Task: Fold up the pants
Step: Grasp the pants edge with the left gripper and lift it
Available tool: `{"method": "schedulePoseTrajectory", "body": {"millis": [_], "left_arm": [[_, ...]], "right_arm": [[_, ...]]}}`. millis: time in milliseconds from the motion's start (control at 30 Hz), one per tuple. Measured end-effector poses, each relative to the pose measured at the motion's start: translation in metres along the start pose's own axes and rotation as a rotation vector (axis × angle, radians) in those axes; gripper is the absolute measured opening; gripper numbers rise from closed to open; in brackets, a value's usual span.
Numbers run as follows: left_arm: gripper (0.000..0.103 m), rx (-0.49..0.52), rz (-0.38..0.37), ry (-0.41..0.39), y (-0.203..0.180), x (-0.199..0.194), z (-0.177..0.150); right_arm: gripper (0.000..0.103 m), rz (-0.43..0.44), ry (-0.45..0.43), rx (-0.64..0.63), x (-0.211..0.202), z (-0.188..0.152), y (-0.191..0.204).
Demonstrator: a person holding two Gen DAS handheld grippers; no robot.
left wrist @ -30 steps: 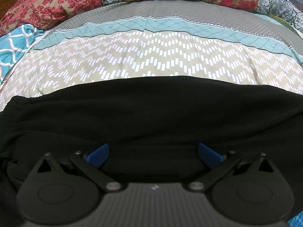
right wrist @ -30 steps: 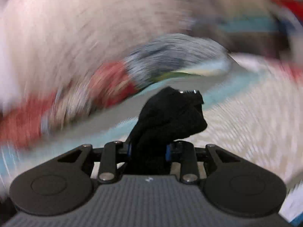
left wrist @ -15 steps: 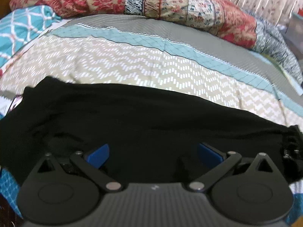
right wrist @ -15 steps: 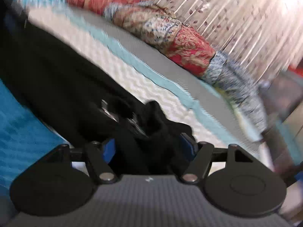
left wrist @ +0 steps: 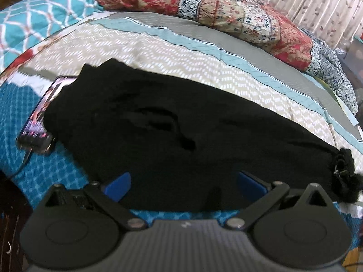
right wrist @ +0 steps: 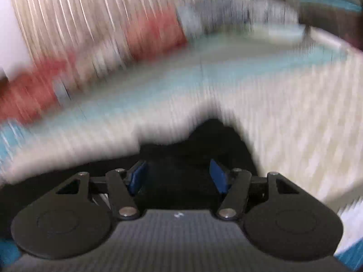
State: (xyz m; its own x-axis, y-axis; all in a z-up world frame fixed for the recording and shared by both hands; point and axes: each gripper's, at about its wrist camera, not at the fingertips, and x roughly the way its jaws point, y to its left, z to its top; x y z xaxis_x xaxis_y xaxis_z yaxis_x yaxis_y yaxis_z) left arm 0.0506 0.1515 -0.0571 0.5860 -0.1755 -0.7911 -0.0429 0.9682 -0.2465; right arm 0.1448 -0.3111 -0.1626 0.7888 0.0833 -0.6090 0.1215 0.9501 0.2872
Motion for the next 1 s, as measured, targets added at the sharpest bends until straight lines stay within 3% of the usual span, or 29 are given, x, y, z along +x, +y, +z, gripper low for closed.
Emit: {"method": "schedulePoseTrajectory", "body": {"millis": [33,100,200,333,500,700,833,1000], "left_arm": [[0.103,-0.003,0.000,-0.002,0.002,-0.001,-0.002],[0.103,-0.002,0.002,-0.007,0.007,-0.003,-0.006],[0.103,-0.009,-0.013,-0.031,0.014,-0.006,-0.007],[0.103,-0.035,-0.036,-0.080,0.023,-0.010,-0.010],[0.103,-0.107,-0.034,-0.140,0.047,-0.016,-0.014],[0.103,-0.249,0.012,-0.153,0.094,-0.011,-0.012],[0.103,-0.263,0.032,-0.183,0.110,-0.003,-0.001],[0.103,-0.288,0.016,-0.193,0.116,0.016,0.016]], "right_arm": [[0.064,-0.033,-0.063,-0.079,0.003,-0.012,0.012],[0.064,-0.088,-0.084,-0.158,0.001,-0.017,0.033],[0.064,-0.138,-0.058,-0.153,-0.006,-0.007,0.053],[0.064,-0.169,-0.146,-0.146,-0.046,-0.012,0.066],[0.064,-0.044,-0.123,-0.138,-0.047,-0.014,0.114],[0.064,0.186,0.018,-0.138,-0.014,-0.015,0.182],[0.064,0.305,0.125,-0.157,0.003,-0.026,0.219],[0.064,0.417,0.195,-0.206,0.018,-0.021,0.263]]}}
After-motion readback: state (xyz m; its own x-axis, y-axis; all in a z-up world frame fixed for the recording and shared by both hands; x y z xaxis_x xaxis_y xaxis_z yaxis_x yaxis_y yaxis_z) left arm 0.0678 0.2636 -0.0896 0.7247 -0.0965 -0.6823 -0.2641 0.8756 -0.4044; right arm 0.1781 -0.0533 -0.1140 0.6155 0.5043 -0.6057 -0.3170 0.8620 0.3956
